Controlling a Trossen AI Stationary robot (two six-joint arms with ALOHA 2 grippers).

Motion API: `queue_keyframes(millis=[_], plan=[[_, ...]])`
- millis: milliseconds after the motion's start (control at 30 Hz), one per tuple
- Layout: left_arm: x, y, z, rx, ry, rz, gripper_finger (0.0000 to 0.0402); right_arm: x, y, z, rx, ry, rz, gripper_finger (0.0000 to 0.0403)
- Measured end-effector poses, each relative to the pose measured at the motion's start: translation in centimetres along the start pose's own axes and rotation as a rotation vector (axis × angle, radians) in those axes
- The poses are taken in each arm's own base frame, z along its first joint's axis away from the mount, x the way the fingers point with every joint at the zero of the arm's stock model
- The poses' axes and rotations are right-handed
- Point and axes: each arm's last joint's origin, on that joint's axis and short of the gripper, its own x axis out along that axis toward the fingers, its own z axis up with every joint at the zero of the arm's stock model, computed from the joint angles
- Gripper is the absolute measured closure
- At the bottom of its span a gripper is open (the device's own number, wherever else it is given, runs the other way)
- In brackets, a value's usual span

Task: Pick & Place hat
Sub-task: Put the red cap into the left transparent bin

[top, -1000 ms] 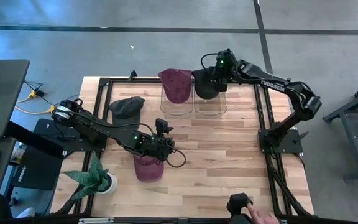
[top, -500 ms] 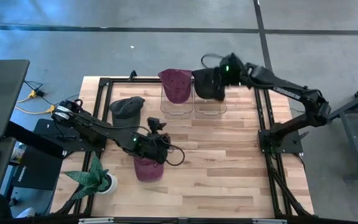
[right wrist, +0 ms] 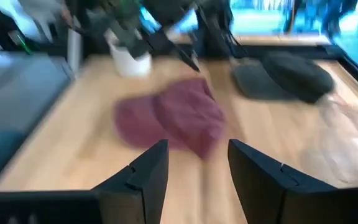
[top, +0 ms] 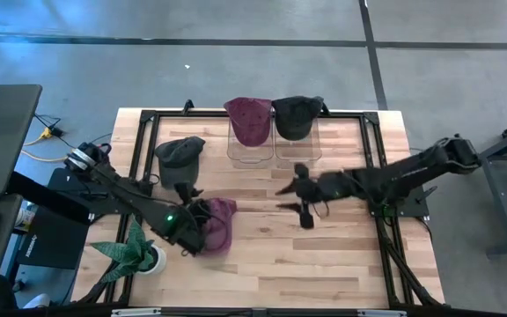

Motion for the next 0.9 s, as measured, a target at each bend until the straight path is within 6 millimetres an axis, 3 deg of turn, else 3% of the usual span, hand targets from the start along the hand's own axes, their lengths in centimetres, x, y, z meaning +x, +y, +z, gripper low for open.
queue_keyframes(millis=[233, 367, 500, 700, 800, 900], plan=[[-2.8, -0.6, -2.6, -0.116, 0.066, -0.160, 0.0165, -1.0, 3.7, -6.1, 0.082, -0.253, 0.027, 0.0241], [-2.0, -0.5, -3.9, -0.236, 0.090, -0.274, 0.0165, -2.1, 4.4, -8.1, 0.109, -0.365, 0.042, 0.0244], [0.1, 0.9, -4.6, -0.400, 0.052, -0.380, 0.0165, -2.7, 4.8, -8.6, 0.103, -0.415, 0.050, 0.0243], [5.5, 2.6, -5.8, -0.689, 0.064, -0.572, 0.0165, -2.7, 5.0, -8.6, 0.085, -0.415, 0.048, 0.0243], [8.0, 2.8, -6.6, -0.777, 0.053, -0.666, 0.0165, -2.7, 4.9, -8.6, 0.082, -0.412, 0.041, 0.0243], [9.8, 2.7, -7.6, -0.781, 0.052, -0.640, 0.0176, -2.7, 4.9, -8.6, 0.081, -0.408, 0.037, 0.0243]])
